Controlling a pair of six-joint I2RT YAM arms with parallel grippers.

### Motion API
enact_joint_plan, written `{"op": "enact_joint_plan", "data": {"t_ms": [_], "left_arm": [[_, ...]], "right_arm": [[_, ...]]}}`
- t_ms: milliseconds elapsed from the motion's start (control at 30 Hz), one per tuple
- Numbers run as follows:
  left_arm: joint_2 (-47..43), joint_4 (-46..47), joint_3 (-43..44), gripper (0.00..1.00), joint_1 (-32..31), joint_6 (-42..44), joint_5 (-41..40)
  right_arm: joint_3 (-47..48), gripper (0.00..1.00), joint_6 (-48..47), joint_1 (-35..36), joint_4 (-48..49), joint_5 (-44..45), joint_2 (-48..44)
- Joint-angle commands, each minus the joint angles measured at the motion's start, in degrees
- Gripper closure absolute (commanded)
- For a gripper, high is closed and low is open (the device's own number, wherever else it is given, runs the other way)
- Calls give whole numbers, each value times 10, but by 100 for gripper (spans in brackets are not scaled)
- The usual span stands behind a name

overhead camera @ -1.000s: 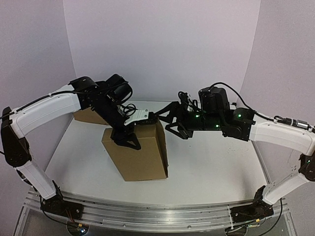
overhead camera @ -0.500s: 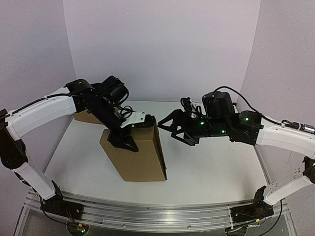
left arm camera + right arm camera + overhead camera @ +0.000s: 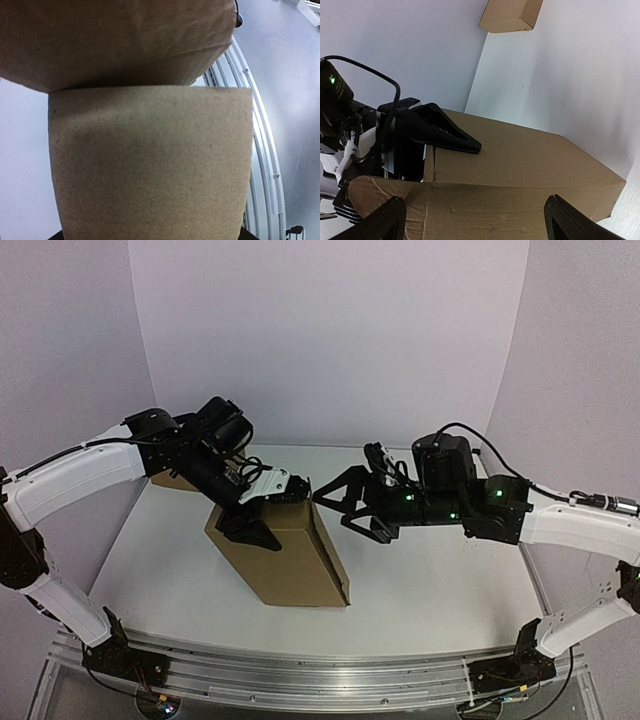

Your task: Fold the paper box

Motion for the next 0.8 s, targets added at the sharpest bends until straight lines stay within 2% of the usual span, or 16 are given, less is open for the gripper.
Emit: {"op": "enact_joint_plan", "data": {"t_ms": [0,100,167,300,400,467,567,667,767], "left_arm": [[22,20,-5,37,0,20,-2],[25,-1,1,31,0,42,-15],[24,-11,3,30,2,60,-25],[19,-35,6,31,9,100,-7],[18,-47,9,31,11,104,18],[18,-52,8,30,11,101,30],[22,-49,6,30,11,86,35],[24,-51,8,30,11,75,34],[22,-50,6,29,11,73,39]], "right_arm": [[-7,3,7,9,60,-14,14],[-14,2,-6,8,56,-7,7],[-36,2,-55,8,47,6,-19],[-115,2,-313,9,11,59,-130],[-189,2,-499,17,81,47,-185],[-203,2,-599,29,108,18,-159],[-176,2,-681,56,134,3,-86],[-183,2,-731,84,203,55,-35],[-211,2,-743,87,322,93,-10]]}}
